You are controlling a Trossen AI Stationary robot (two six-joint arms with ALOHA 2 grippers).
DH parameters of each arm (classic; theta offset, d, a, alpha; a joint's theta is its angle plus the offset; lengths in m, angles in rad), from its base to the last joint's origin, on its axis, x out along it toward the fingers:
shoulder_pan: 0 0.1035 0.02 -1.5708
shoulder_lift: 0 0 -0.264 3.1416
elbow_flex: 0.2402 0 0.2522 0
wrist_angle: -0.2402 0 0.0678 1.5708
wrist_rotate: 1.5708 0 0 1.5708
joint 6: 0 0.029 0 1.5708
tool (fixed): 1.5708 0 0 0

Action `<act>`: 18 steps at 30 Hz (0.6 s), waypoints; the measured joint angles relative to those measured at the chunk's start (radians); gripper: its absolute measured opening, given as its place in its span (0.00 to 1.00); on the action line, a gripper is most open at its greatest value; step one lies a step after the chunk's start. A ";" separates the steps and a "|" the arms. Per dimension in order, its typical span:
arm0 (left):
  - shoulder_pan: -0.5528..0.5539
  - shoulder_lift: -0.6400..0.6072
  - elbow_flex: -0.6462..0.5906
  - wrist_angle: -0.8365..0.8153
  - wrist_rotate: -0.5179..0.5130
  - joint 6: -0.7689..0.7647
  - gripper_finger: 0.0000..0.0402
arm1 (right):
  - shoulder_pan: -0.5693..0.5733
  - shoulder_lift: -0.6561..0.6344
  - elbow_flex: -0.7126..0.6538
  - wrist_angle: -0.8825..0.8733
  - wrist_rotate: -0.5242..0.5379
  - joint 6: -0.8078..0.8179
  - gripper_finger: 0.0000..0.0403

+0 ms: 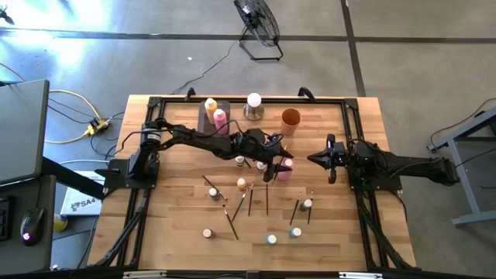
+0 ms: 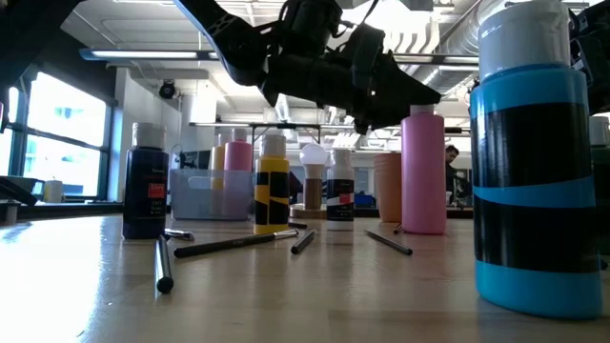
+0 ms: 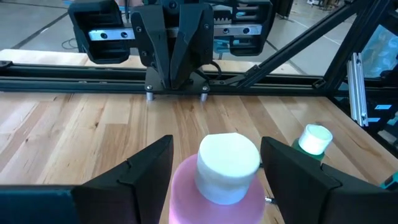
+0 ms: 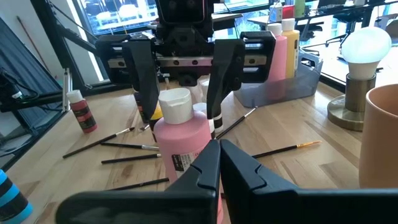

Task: Pick & Place Paint Supplies
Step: Put the large pink paint bottle into the gray bin

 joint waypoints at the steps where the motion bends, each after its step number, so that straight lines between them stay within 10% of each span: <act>1: 0.000 0.000 0.000 0.000 0.000 0.000 0.60 | 0.000 0.000 0.000 0.000 0.000 0.000 0.01; 18: 0.000 0.000 0.000 -0.018 -0.001 0.002 0.58 | 0.000 0.000 0.000 0.000 -0.003 0.000 0.01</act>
